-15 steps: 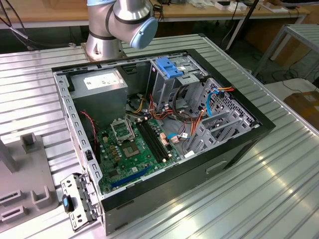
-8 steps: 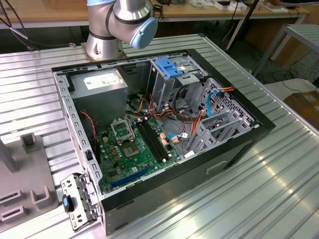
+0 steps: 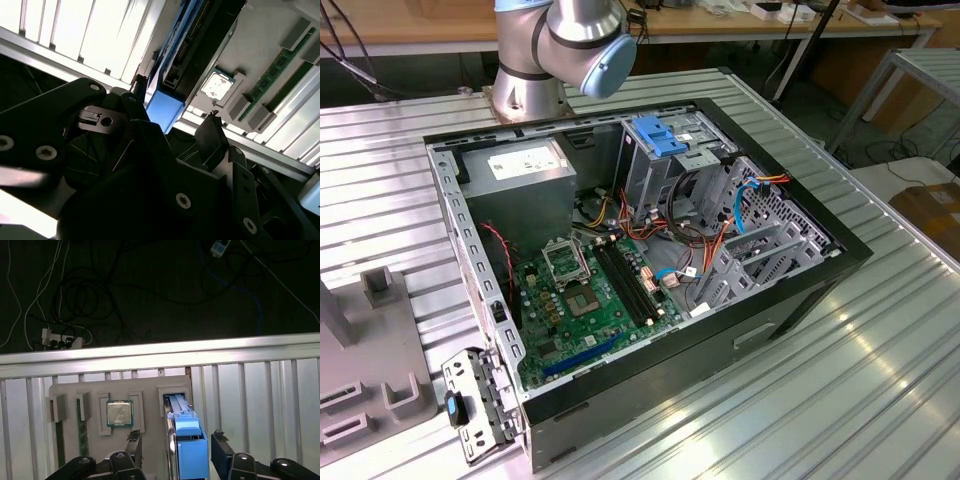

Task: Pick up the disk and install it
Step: 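Pick up the disk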

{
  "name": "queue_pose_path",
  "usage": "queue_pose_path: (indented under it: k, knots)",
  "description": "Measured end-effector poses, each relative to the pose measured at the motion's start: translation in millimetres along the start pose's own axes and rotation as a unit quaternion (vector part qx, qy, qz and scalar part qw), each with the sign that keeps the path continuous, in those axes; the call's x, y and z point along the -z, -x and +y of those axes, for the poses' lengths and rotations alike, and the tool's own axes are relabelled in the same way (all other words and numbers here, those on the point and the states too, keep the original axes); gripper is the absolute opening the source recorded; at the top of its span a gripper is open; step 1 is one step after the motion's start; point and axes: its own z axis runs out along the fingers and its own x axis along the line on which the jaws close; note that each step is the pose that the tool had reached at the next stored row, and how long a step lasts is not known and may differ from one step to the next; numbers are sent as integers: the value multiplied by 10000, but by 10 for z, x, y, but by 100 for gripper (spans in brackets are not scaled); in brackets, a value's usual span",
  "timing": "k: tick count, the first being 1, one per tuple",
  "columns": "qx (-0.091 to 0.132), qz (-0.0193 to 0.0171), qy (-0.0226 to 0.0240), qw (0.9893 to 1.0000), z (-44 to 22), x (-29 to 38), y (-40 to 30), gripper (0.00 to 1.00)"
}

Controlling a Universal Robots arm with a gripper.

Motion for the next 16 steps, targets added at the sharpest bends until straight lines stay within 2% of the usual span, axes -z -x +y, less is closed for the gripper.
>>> queue_pose_path:
  k: [1, 4, 11, 13, 16]
  knots:
    - [-55, 0, 1, 10000, 0, -30, 10, 66]
    - [-146, 1, 2, 9999, 5, -51, 70, 66]
    - [-146, 1, 2, 9999, 5, -57, 74, 65]
    - [-146, 1, 2, 9999, 5, -58, 74, 51]
    - [-147, 1, 2, 9999, 5, -59, 74, 51]
